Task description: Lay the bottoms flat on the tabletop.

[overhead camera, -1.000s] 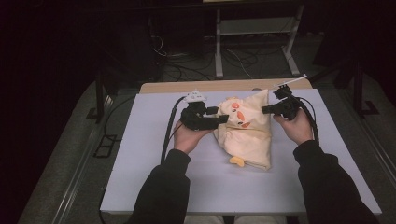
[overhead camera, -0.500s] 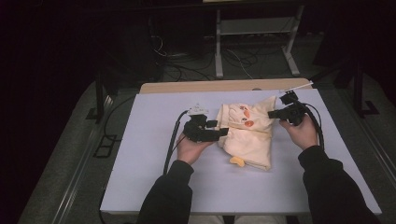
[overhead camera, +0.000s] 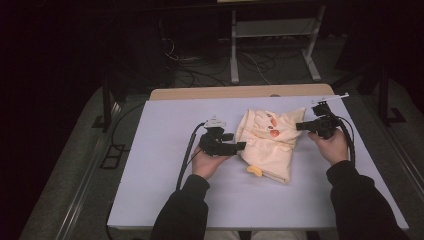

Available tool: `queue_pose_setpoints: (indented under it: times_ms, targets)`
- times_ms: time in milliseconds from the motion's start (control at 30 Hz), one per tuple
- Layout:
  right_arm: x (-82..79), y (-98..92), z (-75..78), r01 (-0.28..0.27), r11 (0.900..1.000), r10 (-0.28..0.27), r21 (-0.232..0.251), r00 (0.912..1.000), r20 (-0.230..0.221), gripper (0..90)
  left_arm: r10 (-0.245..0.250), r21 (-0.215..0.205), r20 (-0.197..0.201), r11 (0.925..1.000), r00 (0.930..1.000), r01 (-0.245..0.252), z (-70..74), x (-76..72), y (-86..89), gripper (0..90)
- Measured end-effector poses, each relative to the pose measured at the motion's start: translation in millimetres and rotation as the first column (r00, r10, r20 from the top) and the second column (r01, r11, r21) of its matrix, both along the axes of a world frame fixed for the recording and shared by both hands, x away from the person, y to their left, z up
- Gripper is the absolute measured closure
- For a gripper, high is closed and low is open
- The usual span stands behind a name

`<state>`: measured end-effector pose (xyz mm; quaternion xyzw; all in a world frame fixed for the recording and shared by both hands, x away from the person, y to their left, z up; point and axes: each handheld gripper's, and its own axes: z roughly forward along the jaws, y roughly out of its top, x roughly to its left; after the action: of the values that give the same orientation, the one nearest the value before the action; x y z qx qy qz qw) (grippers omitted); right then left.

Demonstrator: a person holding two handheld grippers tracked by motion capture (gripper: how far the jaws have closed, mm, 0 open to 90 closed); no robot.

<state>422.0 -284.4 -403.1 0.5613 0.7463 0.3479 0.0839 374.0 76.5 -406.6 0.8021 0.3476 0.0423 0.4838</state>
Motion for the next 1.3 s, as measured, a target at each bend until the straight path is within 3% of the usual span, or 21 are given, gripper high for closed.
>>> queue_pose_setpoints:
  times_ms: [133, 433, 667, 933, 1167, 1233, 1300]
  targets:
    - [-5.8, -11.9, -11.4, 0.022, 0.999, -0.021, 0.023, 0.9996, -0.017, 83.9, -0.011, 0.012, -0.014, 0.9999, 0.9998, 0.011, -6.5, 0.0, -4.5, 35.1]
    - [-12.0, -20.9, -21.9, 0.029, 0.999, -0.028, 0.037, 0.9994, -0.023, 83.9, -0.012, 0.017, -0.042, 0.9998, 0.999, 0.013, -20.0, -1.2, -11.8, 33.7]
    - [-15.2, -21.5, -26.8, 0.029, 0.999, -0.028, 0.041, 0.9995, -0.017, 83.8, -0.011, 0.021, -0.094, 0.9997, 0.9955, 0.013, -35.5, 0.5, -25.6, 32.5]
    - [-19.4, -24.4, -32.5, 0.037, 0.997, -0.036, 0.07, 0.9992, -0.017, 83.8, -0.003, -0.035, -0.171, 0.9994, 0.9853, -0.003, -43.8, 7.8, -31.2, 53.7]
    - [-26.4, -23.0, -31.3, 0.022, 0.998, -0.022, 0.056, 0.9997, -0.014, 83.9, -0.017, -0.025, -0.163, 0.9996, 0.9864, 0.014, -40.0, 5.4, -33.6, 69.0]
    - [-30.9, -21.7, -30.3, 0.009, 0.999, -0.008, 0.045, 0.9999, -0.013, 83.9, -0.023, -0.028, -0.169, 0.9994, 0.9853, 0.019, -38.4, 5.8, -30.4, 70.2]
    - [-38.4, -22.0, -30.2, -0.01, 0.998, 0.012, 0.063, 0.9996, -0.026, 83.9, -0.029, -0.015, -0.165, 0.9995, 0.9858, 0.027, -34.1, 5.4, -24.6, 71.8]
